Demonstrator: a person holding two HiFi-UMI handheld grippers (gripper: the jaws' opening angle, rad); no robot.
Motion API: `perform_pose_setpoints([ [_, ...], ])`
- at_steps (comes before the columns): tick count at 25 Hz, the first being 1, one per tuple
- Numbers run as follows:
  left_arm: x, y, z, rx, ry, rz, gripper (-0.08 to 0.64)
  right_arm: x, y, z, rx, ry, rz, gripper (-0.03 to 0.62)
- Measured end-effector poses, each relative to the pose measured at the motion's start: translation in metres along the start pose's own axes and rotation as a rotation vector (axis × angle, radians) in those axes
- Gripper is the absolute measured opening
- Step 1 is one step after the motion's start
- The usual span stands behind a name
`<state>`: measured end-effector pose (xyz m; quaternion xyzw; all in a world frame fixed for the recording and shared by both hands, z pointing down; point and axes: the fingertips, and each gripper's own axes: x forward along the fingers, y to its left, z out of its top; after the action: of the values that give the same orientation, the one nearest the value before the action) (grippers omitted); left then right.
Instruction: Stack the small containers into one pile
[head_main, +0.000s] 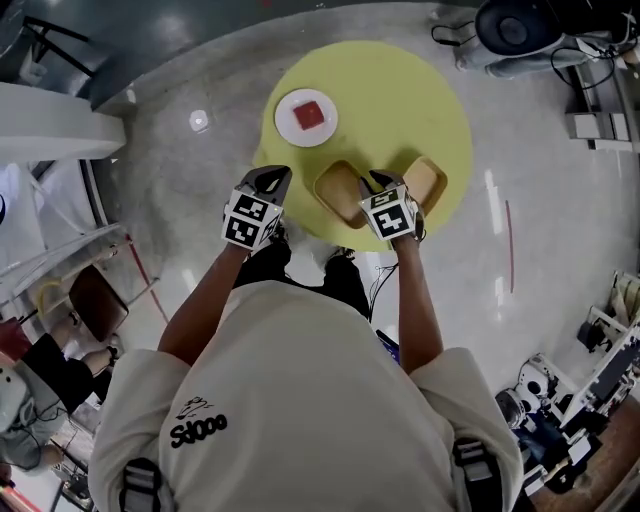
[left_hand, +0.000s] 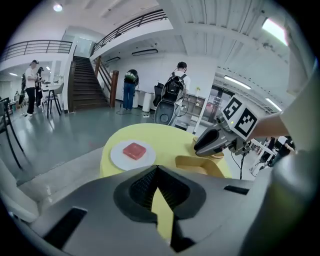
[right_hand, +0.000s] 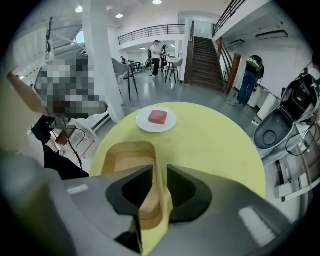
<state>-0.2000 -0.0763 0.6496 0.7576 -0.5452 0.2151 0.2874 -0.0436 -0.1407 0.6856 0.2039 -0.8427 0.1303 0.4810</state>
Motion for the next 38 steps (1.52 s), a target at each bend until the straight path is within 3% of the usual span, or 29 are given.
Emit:
perform_pose_setpoints([
  [8,0.005,0.017,0.002,0.022,0.028,-0.062,0.006,0.035,0.003,-0.011,-0.007,0.096,-0.007,0.100],
  [17,0.013,0.023,0.014,0.047,0.027,-0.119,0.006,0.037,0.005,-0.017,0.112,0.127,0.003,0.040],
  [24,0.016,0.009,0.036,0.078,-0.005,-0.156,0.006,0.015,0.005,-0.007,0.305,0.035,-0.004,0.025],
  [33,0.027,-0.029,0.096,0.126,-0.104,-0.217,0.006,-0.041,-0.026,-0.015,0.611,-0.153,-0.044,0.025],
  [38,0.036,-0.052,0.105,0.082,-0.121,-0.216,0.006,-0.072,-0.048,-0.031,0.753,-0.256,-0.082,0.025],
])
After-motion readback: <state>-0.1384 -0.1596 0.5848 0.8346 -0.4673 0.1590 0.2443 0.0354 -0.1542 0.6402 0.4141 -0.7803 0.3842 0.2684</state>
